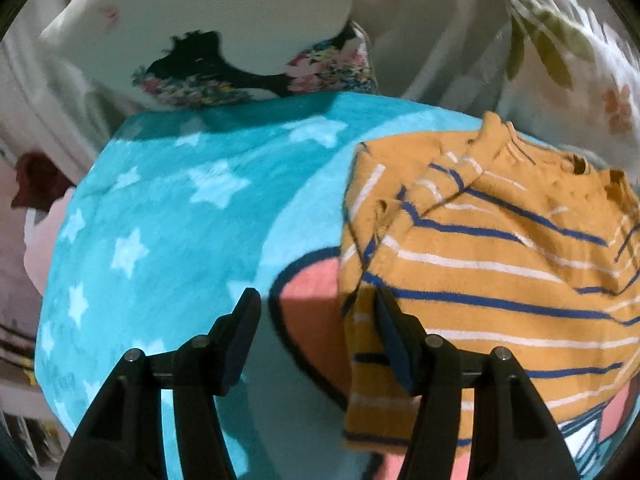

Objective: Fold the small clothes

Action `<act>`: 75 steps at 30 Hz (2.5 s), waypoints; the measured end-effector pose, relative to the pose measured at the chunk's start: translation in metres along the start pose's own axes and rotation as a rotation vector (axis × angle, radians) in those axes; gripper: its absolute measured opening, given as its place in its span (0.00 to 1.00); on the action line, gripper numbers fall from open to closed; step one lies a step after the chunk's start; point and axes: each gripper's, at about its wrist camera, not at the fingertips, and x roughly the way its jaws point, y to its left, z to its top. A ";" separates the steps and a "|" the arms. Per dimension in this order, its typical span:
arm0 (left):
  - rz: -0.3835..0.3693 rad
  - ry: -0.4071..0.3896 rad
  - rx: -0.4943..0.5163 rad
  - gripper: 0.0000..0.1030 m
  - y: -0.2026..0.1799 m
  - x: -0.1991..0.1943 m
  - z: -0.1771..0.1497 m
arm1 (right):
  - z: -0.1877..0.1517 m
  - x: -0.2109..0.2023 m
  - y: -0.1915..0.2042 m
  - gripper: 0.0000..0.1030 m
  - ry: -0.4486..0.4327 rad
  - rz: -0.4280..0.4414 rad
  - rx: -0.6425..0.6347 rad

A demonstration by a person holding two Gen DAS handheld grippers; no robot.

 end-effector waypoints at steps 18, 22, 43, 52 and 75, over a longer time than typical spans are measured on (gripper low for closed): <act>-0.125 -0.147 0.027 0.68 -0.061 -0.167 -0.070 | -0.055 -0.091 -0.012 0.30 -0.140 0.082 -0.027; -0.142 -0.189 0.079 0.71 -0.078 -0.199 -0.089 | -0.075 -0.098 -0.011 0.30 -0.130 0.103 -0.042; -0.098 -0.250 0.188 0.77 -0.124 -0.246 -0.152 | -0.134 -0.125 -0.031 0.33 -0.130 0.102 -0.074; -0.087 -0.202 0.168 0.77 -0.116 -0.236 -0.157 | -0.139 -0.115 -0.027 0.33 -0.099 0.103 -0.084; -0.104 -0.058 0.125 0.77 -0.023 -0.144 -0.099 | -0.075 -0.061 0.163 0.34 -0.069 0.148 -0.287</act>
